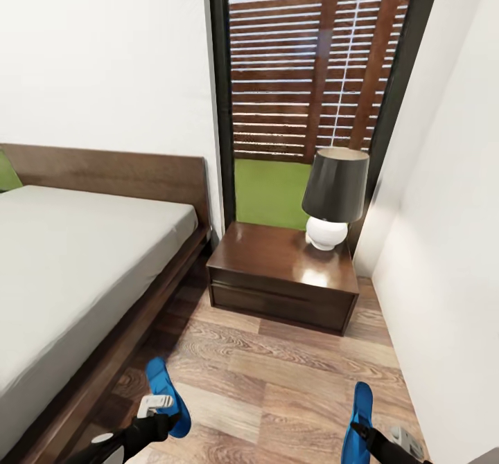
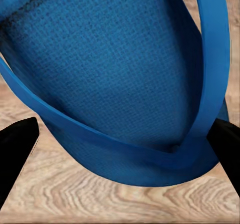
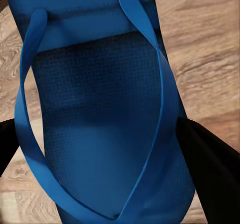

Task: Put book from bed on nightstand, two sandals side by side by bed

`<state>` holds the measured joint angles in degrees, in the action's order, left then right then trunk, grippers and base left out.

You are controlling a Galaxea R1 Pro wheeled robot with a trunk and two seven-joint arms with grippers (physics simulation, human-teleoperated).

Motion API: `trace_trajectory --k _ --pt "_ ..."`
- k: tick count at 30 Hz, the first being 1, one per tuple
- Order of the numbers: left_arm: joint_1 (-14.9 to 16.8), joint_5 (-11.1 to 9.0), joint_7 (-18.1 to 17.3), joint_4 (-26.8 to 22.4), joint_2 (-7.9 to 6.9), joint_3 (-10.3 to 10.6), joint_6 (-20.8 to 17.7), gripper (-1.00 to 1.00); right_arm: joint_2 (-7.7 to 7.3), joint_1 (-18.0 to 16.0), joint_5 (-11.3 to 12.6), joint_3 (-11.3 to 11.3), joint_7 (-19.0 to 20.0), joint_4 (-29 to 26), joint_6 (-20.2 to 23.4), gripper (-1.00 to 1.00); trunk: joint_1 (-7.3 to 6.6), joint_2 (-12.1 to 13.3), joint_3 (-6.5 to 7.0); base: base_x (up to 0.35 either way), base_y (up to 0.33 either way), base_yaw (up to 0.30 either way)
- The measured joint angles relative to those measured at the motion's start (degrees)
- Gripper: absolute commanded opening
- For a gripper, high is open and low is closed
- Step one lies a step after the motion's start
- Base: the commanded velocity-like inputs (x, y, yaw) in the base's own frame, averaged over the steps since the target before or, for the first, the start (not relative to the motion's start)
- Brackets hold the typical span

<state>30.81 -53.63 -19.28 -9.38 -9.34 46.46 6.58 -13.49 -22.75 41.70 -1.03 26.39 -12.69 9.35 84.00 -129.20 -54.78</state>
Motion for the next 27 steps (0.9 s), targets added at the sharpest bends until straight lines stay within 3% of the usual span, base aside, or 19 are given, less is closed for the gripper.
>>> trace_trajectory --k 4,9,13,27 --pt "-0.1 1.8 0.0 2.2 0.46 0.1 1.6 -1.0 0.23 0.0 0.0 0.1 0.0 1.7 -0.1 -1.0 -0.88 1.6 0.72 0.0 0.0 0.0" --pt "-1.0 7.4 0.1 3.0 1.77 0.4 2.7 -1.0 0.37 0.0 0.0 0.0 -0.1 4.5 -5.4 -1.0 -1.98 3.6 1.61 0.0 0.0 0.0" --pt "-1.4 10.1 0.2 3.2 2.76 0.2 2.9 -1.0 0.39 0.0 0.2 0.0 -0.1 5.5 -7.9 -1.0 -2.86 5.2 2.33 0.0 0.0 0.0" --pt "-1.6 10.0 0.3 3.3 4.44 -0.2 2.9 -1.0 0.4 0.0 0.2 0.0 -0.1 6.1 -8.9 -1.0 -5.93 10.8 4.85 0.0 0.0 0.0"
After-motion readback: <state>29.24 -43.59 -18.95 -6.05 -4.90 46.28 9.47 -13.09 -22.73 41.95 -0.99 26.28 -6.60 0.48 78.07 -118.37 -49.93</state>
